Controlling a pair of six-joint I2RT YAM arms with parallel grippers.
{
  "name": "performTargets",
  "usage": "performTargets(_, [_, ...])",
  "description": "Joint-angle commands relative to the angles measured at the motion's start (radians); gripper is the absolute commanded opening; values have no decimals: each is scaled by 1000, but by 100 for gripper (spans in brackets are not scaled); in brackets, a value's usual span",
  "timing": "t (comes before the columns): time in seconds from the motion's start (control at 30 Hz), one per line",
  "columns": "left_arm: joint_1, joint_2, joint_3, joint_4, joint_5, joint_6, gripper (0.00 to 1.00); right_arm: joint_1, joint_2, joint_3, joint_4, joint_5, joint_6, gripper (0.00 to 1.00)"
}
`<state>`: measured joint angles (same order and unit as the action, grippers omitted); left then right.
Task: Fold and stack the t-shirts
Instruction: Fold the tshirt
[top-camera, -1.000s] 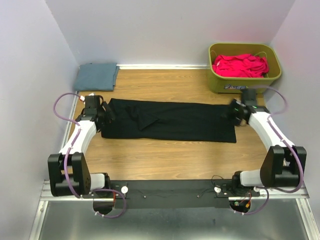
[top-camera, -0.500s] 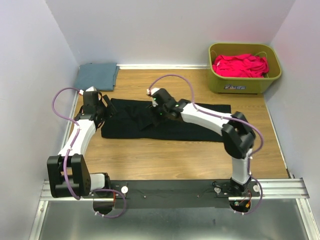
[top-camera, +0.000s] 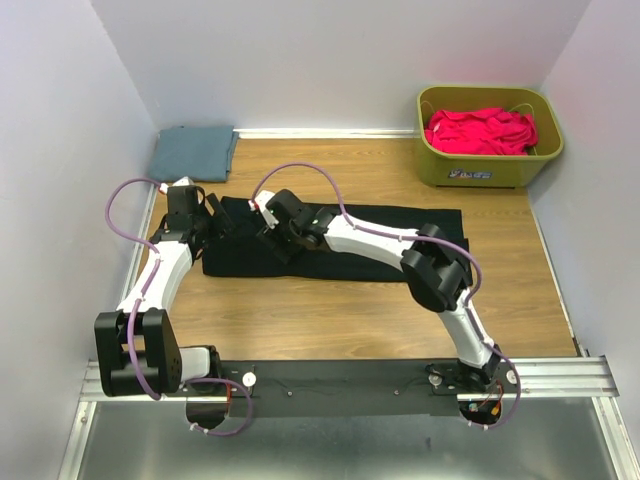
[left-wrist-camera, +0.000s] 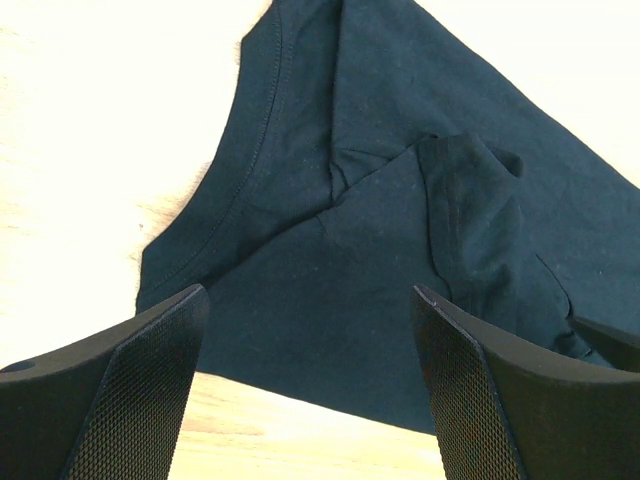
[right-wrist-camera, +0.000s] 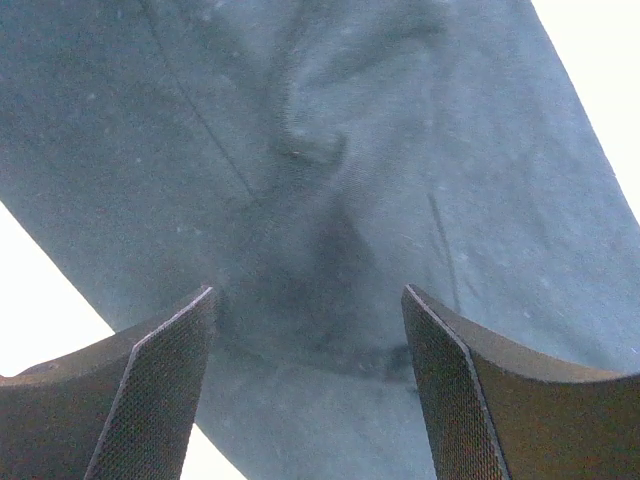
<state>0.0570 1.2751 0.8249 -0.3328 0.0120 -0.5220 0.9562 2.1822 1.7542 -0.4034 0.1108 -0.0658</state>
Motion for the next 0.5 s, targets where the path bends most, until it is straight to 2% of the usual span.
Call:
performTargets(0.0, [3,-13,-1,17,-4,20,89,12,57,44,6,-5,-45,81])
performTargets(0.07, [3,-8,-3,15,-4,20,89,12,80,56,6,6,-48,81])
performTargets(0.3, [3,9,-7,17,3,24,89,9,108,106,11,183,-39,82])
performTargets(0.47, [3,13,-12,21,6,25,88,-30,102,111,14,233,-16,82])
